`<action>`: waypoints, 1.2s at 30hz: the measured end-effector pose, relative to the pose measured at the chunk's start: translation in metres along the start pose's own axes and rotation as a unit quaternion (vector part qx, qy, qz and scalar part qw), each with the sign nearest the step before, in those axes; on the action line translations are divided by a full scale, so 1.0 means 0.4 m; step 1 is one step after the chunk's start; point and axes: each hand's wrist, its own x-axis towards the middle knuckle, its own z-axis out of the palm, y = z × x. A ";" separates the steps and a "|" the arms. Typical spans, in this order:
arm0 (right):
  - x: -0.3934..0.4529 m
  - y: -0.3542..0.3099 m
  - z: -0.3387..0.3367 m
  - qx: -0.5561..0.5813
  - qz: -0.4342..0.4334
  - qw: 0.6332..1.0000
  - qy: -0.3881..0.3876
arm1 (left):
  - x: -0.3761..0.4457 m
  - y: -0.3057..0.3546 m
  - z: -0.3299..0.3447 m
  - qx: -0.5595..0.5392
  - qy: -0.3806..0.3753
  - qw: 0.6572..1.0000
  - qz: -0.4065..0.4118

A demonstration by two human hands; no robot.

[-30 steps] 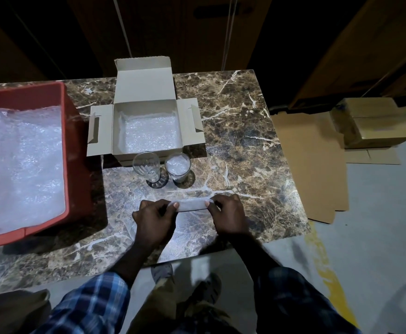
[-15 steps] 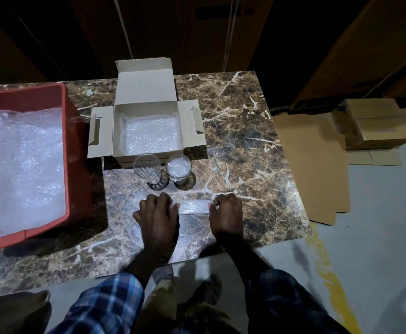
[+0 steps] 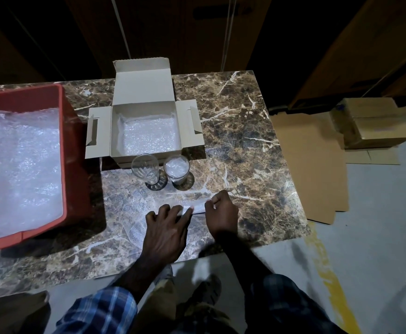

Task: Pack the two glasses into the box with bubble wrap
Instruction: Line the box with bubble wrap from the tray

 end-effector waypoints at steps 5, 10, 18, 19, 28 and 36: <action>-0.046 -0.016 0.032 0.061 -0.035 0.997 0.018 | 0.002 -0.002 -0.015 -0.027 -0.038 0.999 -0.024; -0.083 -0.034 0.086 0.116 -0.078 0.990 0.030 | 0.014 -0.029 -0.035 -0.145 -0.037 0.985 -0.081; -0.104 -0.043 0.113 0.017 -0.151 0.988 0.005 | 0.050 -0.078 -0.040 -0.399 -0.060 0.870 -0.283; -0.104 -0.040 0.116 0.004 -0.166 0.986 0.000 | 0.050 -0.077 -0.042 -0.406 -0.042 0.865 -0.291; -0.096 0.002 0.132 0.029 -0.207 0.977 0.045 | 0.032 -0.088 -0.025 -0.481 -0.010 0.812 -0.330; -0.055 0.000 0.137 -0.030 -0.173 0.984 0.001 | 0.027 -0.104 -0.029 -0.350 0.050 0.912 -0.205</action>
